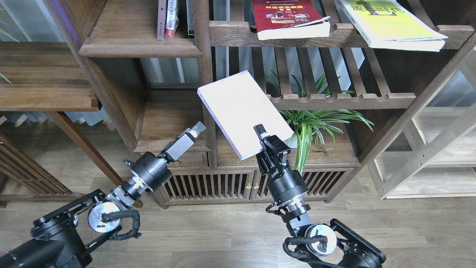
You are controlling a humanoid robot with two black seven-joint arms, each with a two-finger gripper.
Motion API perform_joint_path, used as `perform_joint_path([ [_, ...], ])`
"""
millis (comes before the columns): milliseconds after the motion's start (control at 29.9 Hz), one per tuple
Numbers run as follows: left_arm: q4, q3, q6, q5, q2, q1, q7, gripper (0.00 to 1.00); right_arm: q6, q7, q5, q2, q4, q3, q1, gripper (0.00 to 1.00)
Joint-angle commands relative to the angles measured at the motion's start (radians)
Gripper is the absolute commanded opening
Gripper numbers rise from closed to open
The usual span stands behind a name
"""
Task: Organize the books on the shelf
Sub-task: 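Pull the white book out and down toward the left gripper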
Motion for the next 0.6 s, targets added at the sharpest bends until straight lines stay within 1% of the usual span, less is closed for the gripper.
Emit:
perform_joint_path([
  [0, -0.007, 0.01, 0.0, -0.08, -0.001, 0.0, 0.07, 0.98, 0.0, 0.0, -0.002, 0.002, 0.0, -0.01, 0.001, 0.04],
  [67, -0.015, 0.01, 0.0, -0.081, -0.002, -0.001, 0.073, 0.98, 0.0, 0.0, -0.002, 0.004, 0.0, -0.018, -0.001, 0.05],
  [234, -0.03, 0.007, 0.0, -0.103, -0.021, -0.004, 0.072, 0.98, 0.0, -0.034, -0.002, 0.004, -0.001, -0.029, -0.007, 0.05],
  [435, -0.044, 0.008, 0.0, -0.181, -0.024, -0.011, 0.075, 0.98, 0.0, -0.038, -0.002, 0.004, -0.003, -0.032, -0.009, 0.05],
  [568, -0.044, -0.004, 0.0, -0.201, -0.021, -0.014, 0.075, 0.98, 0.0, -0.054, -0.005, 0.001, -0.006, -0.056, -0.009, 0.05],
])
